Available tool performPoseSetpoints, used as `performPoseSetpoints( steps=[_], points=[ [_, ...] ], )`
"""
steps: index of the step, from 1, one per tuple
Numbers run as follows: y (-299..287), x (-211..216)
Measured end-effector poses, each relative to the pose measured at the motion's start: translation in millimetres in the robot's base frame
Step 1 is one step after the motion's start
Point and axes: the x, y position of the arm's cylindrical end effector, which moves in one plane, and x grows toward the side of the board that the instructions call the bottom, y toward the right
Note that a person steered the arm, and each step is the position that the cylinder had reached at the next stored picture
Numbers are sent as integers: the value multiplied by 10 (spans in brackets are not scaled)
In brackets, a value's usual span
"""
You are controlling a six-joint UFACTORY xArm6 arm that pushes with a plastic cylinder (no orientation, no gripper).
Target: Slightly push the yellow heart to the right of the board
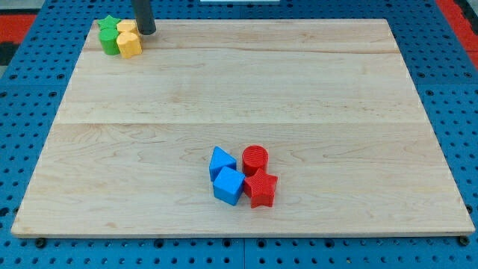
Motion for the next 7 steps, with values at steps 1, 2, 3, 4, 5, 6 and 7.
performPoseSetpoints(
  steps=[1, 2, 3, 4, 5, 6, 7],
  points=[
    [41, 42],
    [277, 550],
    [356, 1103],
    [-172, 1181],
    [-728, 1181],
    [-879, 1182],
    [-961, 1182]
  ],
)
